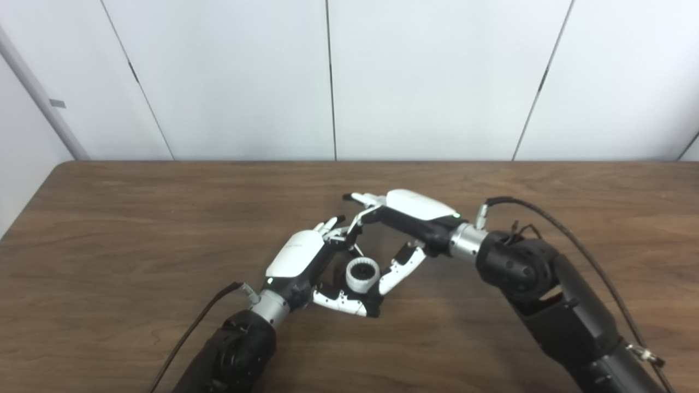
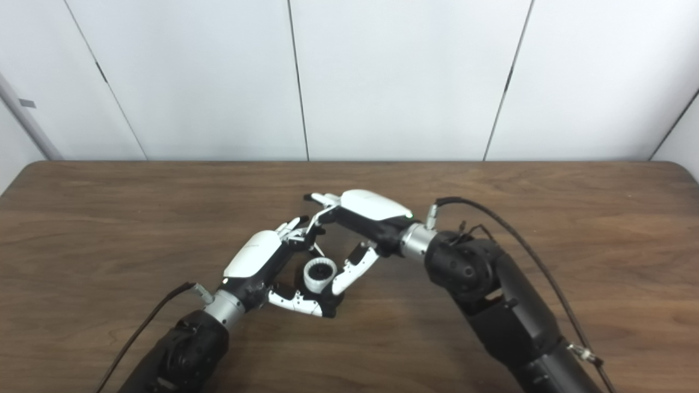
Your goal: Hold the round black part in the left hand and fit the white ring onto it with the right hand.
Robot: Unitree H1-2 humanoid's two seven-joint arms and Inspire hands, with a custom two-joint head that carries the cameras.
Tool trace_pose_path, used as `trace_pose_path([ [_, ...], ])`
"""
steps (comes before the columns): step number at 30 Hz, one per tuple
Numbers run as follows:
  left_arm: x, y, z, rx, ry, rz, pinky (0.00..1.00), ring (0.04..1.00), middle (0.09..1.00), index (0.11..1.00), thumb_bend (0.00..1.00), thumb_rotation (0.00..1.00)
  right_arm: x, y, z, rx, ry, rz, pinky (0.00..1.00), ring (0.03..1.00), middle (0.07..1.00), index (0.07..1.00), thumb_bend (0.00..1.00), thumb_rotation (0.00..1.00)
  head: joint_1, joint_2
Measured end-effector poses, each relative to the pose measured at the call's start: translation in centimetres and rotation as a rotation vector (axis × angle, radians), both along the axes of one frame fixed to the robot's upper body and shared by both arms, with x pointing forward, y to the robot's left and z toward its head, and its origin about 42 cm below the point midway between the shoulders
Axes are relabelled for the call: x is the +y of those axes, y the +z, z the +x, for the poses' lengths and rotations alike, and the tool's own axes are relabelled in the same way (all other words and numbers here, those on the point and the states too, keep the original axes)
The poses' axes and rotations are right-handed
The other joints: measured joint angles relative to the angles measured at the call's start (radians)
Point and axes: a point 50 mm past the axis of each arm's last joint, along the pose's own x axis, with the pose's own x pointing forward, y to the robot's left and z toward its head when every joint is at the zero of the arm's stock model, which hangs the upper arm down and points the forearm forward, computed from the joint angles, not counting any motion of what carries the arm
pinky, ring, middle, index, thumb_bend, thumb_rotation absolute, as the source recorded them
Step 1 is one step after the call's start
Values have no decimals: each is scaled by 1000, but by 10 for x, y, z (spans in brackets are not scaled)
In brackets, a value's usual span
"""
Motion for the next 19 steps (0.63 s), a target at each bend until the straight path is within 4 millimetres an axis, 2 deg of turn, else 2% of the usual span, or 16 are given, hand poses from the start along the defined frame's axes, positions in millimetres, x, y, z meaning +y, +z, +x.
trace_pose_path([
  [11,-3,-7,9,-43,-17,16,1000,1000,865,477,520,49,-34,41,-8,-60,-52,99,1000,1000,1000,770,1000,371,-3,-20],
  [14,-3,-11,10,-66,-19,30,1000,998,860,477,519,49,-58,44,-14,-71,-102,152,999,1000,1000,778,1000,381,-9,-26],
  [15,-4,-12,11,-71,-21,31,1000,997,860,477,519,49,-67,43,-18,-70,-124,185,947,1000,1000,772,1000,412,-9,-26],
  [18,-4,-14,13,-88,-28,29,1000,1000,865,478,519,49,-106,25,-36,-59,-248,309,842,971,1000,748,911,459,-9,-32],
  [19,-4,-14,13,-92,-28,33,1000,1000,867,478,519,49,-119,14,-43,-46,-298,349,852,964,994,729,862,450,-12,-38],
])
